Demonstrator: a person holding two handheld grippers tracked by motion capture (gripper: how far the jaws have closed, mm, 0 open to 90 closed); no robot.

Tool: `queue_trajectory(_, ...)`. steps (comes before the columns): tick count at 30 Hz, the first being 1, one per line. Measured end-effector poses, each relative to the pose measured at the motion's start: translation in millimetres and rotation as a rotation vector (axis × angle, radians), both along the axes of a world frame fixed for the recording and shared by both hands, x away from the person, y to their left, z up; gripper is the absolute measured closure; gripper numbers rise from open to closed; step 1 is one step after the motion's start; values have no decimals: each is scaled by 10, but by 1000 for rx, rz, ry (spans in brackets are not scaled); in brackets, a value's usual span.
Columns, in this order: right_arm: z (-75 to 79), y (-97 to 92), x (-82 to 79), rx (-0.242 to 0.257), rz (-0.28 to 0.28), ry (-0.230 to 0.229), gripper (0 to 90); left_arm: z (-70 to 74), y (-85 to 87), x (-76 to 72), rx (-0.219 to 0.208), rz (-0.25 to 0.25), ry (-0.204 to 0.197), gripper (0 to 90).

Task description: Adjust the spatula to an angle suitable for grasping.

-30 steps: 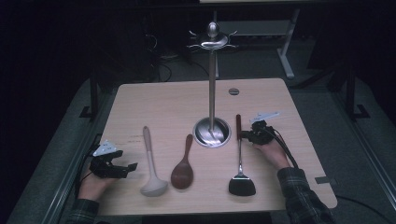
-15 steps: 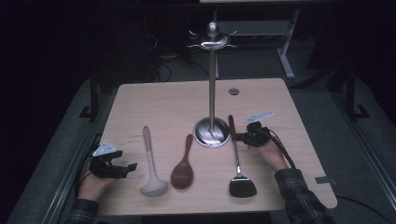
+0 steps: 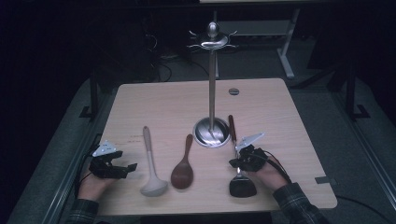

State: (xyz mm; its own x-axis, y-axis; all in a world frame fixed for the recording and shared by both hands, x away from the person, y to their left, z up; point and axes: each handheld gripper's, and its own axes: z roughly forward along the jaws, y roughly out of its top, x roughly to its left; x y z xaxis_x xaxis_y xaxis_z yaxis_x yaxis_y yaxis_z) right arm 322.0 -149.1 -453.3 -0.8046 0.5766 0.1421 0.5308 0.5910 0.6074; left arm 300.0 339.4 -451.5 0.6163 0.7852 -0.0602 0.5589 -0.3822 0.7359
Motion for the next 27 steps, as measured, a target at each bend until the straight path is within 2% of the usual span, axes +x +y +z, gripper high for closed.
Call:
queue_trajectory(2, 4, -27, -34, -10, -4, 1, 898, 0, -1, -1, -3, 1, -1, 129)
queue_trajectory(4, 4, -67, -52, 4, -7, 6, 898, -4, -4, -4, -13, 7, -5, 129)
queue_trajectory(8, 14, -140, -69, 2, -20, 11, 898, -1, 4, -5, -8, 6, -3, 129)
queue_trajectory(14, 13, -354, -111, -2, -80, 14, 898, -2, 5, -3, -7, 4, -2, 129)
queue_trajectory(15, 18, -396, -119, -1, -96, 19, 898, -3, -4, -7, -18, 11, -5, 129)
queue_trajectory(17, 22, -470, -127, 3, -117, 27, 898, -2, 5, -3, -7, 6, -2, 129)
queue_trajectory(27, 32, -741, -87, -8, -202, 18, 898, 3, 12, -7, -8, 15, -1, 129)
